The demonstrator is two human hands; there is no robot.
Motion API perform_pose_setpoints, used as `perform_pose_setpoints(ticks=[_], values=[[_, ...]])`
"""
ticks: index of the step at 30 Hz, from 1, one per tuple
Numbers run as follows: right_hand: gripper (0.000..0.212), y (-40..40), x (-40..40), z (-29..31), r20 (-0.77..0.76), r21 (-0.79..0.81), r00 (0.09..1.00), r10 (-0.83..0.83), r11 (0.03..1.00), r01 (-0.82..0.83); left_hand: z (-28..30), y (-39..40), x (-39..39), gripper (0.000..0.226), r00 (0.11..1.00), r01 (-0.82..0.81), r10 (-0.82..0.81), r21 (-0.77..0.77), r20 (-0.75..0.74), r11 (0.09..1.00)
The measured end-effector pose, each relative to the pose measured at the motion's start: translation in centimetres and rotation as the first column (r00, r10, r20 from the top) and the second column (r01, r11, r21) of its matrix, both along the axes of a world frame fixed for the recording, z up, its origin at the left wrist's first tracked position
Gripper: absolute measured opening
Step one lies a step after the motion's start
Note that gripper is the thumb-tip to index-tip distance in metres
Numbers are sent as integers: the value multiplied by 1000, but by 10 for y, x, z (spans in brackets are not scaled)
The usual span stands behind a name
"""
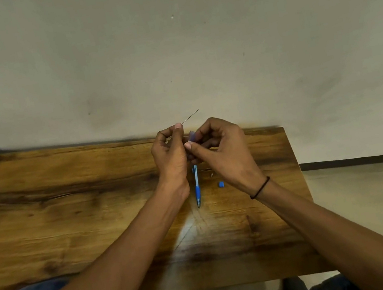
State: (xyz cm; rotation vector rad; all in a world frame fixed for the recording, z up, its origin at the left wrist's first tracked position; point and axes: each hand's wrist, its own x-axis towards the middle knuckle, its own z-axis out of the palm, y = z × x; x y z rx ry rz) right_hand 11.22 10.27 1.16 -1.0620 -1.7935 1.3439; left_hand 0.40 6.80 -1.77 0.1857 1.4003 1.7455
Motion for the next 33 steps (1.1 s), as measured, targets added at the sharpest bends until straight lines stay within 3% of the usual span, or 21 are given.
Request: perform_pose_setpoints(ticks=[9,22,26,28,30,33], values=[[18,-12,-7,1,-34,-70,999,13,997,-16,-4,0,-2,15,996,-66,64,33,67,997],[12,-1,-1,3,23,-53,995,98,994,-97,-3,2,-5,13,997,-74,74,26,-6,997],[27,9,4,3,32,-67,996,86,994,-84,-2,3,-6,12,997,-66,66,16,-28,998],[34,18,9,1,94,-68,993,71,996,-64,-2,3,-5,11,998,-60,60,10,-28,998],[23,28,15,-3,275,6,958,80,996,-85,-2,3,-4,9,998,-54,54,7,-13,999],[4,38,22,-13,617,168,779,114,947,-272,-4,4,-4,8,999,-40,40,13,5,999]])
